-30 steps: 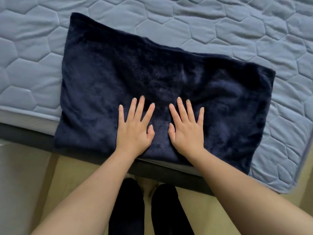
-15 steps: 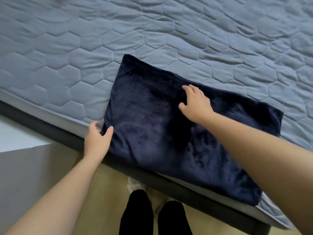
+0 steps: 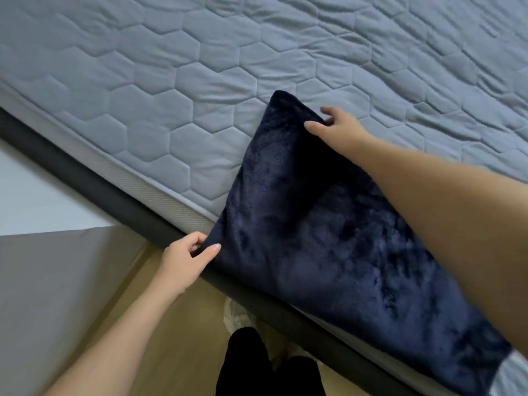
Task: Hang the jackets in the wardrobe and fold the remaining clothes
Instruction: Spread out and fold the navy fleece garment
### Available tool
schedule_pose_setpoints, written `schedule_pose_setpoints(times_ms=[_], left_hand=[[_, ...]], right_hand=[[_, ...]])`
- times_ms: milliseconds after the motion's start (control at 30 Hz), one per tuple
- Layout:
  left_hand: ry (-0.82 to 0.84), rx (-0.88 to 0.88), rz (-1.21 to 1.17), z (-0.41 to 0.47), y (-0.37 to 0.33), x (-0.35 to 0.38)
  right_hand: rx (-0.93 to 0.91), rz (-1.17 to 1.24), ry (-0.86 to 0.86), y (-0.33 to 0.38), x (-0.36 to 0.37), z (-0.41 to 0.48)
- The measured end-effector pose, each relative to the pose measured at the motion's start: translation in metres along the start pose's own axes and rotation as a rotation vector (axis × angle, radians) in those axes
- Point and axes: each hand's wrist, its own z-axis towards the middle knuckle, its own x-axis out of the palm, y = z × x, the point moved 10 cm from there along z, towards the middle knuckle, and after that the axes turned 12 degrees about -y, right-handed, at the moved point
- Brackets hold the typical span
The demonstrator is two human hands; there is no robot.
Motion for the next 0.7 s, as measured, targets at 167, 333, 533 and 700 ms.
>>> schedule_pose_setpoints(times_ms=[167,333,533,700], left_hand=[[-0.027,0.004,0.01,0.009,0.02,-0.006],[-0.114,-0.098,0.042,0.016,0.04,-0.008],[-0.411,0.152,0.221,-0.016,-0.023,-0.035],[-0.26,0.676,0.457,-0.055,-0.151,0.036]], right_hand=[[-0.092,-0.109,-0.089,0.035,0.016,0.027],[-0.069,-0.155,-0.234,0.015,0.017,0.025],[-0.04,-0.183,-0.246,-0.047,-0.046,-0.009],[0.171,-0.348,-0.266,-0.176,-0.131,-0.074]])
